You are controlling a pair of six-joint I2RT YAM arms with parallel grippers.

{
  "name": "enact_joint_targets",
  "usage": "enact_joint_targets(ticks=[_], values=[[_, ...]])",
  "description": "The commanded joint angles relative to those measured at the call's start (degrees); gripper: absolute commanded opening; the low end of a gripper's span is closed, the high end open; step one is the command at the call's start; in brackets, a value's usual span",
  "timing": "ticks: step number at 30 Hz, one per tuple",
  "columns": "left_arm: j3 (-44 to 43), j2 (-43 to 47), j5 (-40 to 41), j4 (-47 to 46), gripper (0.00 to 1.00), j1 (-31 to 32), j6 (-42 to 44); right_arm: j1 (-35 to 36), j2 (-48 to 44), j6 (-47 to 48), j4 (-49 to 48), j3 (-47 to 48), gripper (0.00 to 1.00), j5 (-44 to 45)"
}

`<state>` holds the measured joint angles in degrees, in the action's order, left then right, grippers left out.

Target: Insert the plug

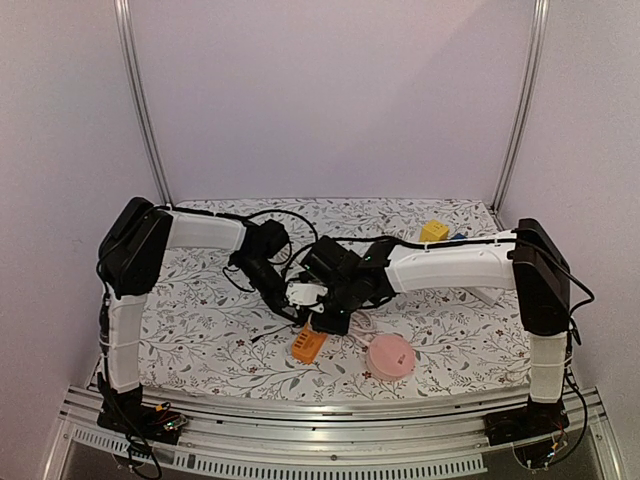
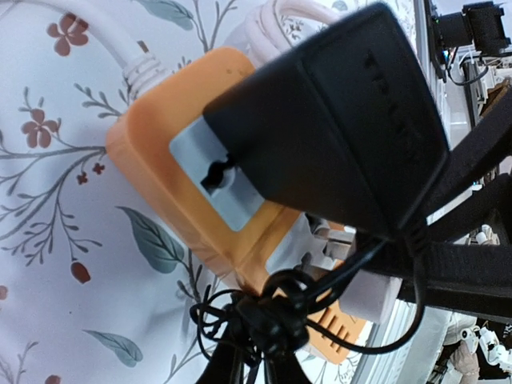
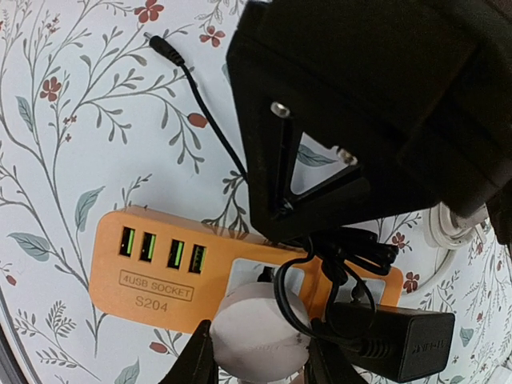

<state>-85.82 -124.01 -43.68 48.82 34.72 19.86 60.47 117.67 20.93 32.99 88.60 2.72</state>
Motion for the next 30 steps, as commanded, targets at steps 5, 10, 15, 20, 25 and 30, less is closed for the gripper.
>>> enact_joint_targets(ticks=[5, 10, 15, 20, 25, 30], values=[[-0.8, -2.3, -2.5, 0.1, 0.11, 0.9, 0.1, -1.5, 4.7, -4.9, 1.6, -6.2, 0.0, 4.5], [-1.2, -2.0, -1.2, 0.6, 0.13, 0.9, 0.8, -0.8, 4.2, -2.0, 2.6, -8.4, 0.0, -0.3], [-1.6, -1.7, -0.2, 1.2, 0.17, 0.9, 1.4, -0.9, 5.2, 2.2, 5.3, -8.0, 0.0, -10.1], [-2.0, -0.9, 2.0, 3.1, 0.28, 0.8, 3.4, -0.8, 7.0, 4.1, 9.7, -6.5, 0.0, -10.1], [-4.1, 0.1, 0.1, 12.3, 0.38, 0.6, 12.8, 0.1, 5.7, 4.6, 11.9, -7.6, 0.0, -8.1], [-6.0, 1.0, 1.2, 18.7, 0.5, -1.3, 18.1, 0.1, 5.0, 3.2, 12.2, -8.4, 0.0, -6.7]])
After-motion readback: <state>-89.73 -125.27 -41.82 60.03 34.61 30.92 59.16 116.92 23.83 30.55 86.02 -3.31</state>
